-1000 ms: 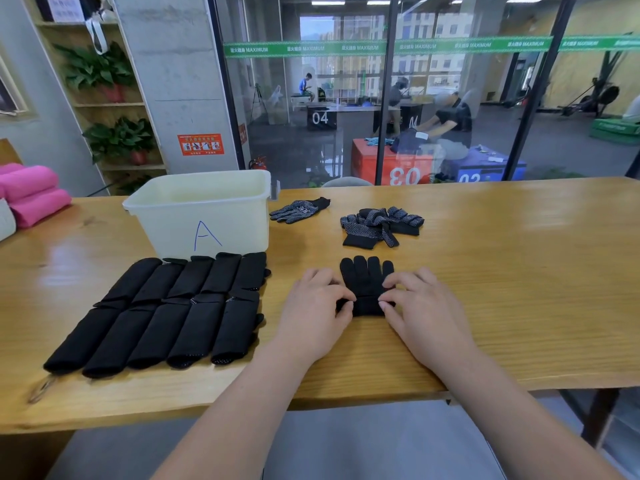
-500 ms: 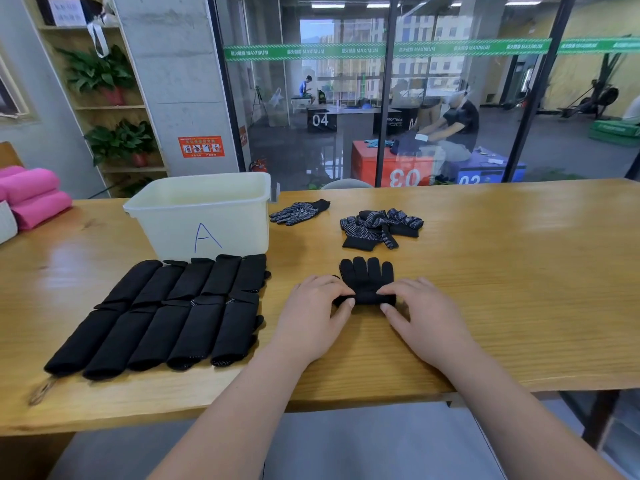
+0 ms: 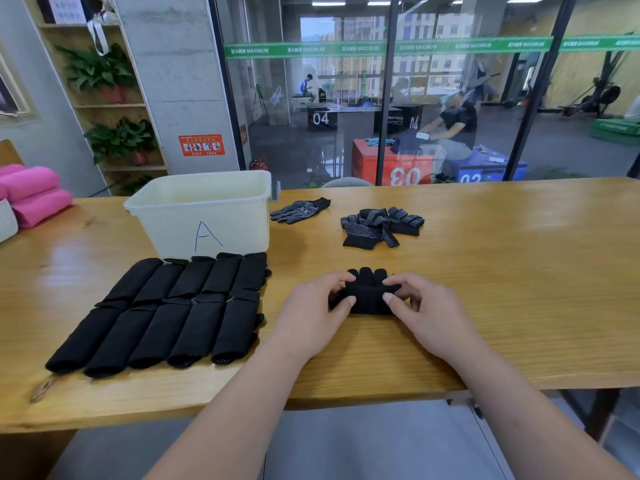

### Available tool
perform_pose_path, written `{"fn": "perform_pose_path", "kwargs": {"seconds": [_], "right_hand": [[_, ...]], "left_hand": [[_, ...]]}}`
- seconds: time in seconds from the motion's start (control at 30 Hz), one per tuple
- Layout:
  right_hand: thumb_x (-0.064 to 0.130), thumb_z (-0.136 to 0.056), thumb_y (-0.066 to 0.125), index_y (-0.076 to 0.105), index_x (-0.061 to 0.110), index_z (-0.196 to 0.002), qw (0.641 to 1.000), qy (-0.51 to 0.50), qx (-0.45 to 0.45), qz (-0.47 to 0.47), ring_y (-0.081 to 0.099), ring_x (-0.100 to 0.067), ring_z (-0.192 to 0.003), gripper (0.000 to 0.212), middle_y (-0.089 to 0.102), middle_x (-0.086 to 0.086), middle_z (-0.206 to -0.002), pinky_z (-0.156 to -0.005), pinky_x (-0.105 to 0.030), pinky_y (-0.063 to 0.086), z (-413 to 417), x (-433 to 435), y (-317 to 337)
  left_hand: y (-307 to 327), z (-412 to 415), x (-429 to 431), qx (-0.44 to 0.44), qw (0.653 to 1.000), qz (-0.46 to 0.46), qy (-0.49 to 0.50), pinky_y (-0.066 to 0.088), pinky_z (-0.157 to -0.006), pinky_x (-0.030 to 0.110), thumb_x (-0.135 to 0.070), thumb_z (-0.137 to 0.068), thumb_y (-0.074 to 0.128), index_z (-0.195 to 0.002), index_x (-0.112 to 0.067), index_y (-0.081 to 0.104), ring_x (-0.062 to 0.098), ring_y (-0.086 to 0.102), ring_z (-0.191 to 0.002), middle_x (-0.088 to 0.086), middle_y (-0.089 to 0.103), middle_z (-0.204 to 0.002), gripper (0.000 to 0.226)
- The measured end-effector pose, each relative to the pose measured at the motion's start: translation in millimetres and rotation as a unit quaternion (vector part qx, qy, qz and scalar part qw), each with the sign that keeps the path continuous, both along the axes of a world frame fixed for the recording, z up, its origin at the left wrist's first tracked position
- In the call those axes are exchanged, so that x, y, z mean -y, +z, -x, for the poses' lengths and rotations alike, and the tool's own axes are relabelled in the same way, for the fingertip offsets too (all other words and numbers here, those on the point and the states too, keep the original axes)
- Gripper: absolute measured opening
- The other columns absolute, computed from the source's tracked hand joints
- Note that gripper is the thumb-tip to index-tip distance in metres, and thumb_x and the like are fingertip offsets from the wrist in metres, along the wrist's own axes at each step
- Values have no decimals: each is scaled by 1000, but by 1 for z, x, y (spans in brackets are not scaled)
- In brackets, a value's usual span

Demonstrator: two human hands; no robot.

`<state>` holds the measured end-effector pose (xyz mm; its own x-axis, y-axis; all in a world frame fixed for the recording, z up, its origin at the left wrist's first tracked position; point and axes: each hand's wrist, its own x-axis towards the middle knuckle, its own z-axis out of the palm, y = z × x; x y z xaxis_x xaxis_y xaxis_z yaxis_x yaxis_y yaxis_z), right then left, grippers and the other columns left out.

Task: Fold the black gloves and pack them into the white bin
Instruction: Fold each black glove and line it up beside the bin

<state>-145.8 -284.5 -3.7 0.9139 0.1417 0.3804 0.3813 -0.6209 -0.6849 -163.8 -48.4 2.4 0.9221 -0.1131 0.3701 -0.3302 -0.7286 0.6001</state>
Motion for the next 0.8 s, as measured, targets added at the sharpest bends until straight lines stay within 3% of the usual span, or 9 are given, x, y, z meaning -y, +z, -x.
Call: {"fn": "perform_pose_path", "kwargs": {"seconds": [0.17,0.23,0.33,0.43,0.6,0.7,0.8], "right_hand": [[45,-95,71,63,43,-121,984,-66,92,135,55,-2,-69,27,61,20,-93,-62,-27,48,2,-5,-4],[38,-94,74,71,39,-114,971,-73,147,172,58,-5,-77,21,58,18,-104,-59,-28,48,3,-7,-7],[21,-92,78,81,31,-105,953,-64,199,221,62,-15,-97,17,68,18,-116,-66,-28,52,0,-8,-11],[17,-90,69,82,29,-109,945,-73,195,253,56,-14,-99,26,73,20,-115,-74,-34,56,-1,-9,-13],[45,-90,58,76,34,-121,952,-77,135,262,52,-10,-103,37,73,21,-115,-81,-32,54,4,-12,-5],[40,-88,66,72,36,-125,964,-65,104,237,49,-9,-100,38,72,22,-113,-79,-28,51,4,-9,-3],[34,-91,68,69,39,-129,976,-53,72,199,50,-7,-97,39,66,23,-104,-74,-27,49,6,-7,-2]], "left_hand": [[-5,-4,0,43,998,-45,5,54,-93,28,-33,-101,69,-129,-38,69,2,58,-107,-24,54,-122,28],[-7,-5,2,58,995,-82,17,51,-97,27,-36,-104,63,-134,-33,70,4,55,-116,-21,55,-129,31],[-11,-8,6,64,985,-159,24,44,-112,37,-41,-109,49,-142,-29,67,11,42,-136,-15,55,-146,39],[-12,-9,7,36,982,-184,28,37,-117,42,-48,-111,40,-148,-30,61,14,34,-145,-12,49,-156,46],[-10,-9,6,26,982,-187,18,34,-122,43,-56,-105,48,-157,-27,50,15,25,-151,-11,39,-163,59],[-9,-8,4,57,986,-159,8,35,-120,39,-48,-100,63,-152,-29,56,10,32,-143,-17,48,-153,55],[-8,-7,2,49,988,-148,4,37,-117,37,-39,-101,64,-145,-34,60,8,40,-136,-19,58,-144,44]]}}
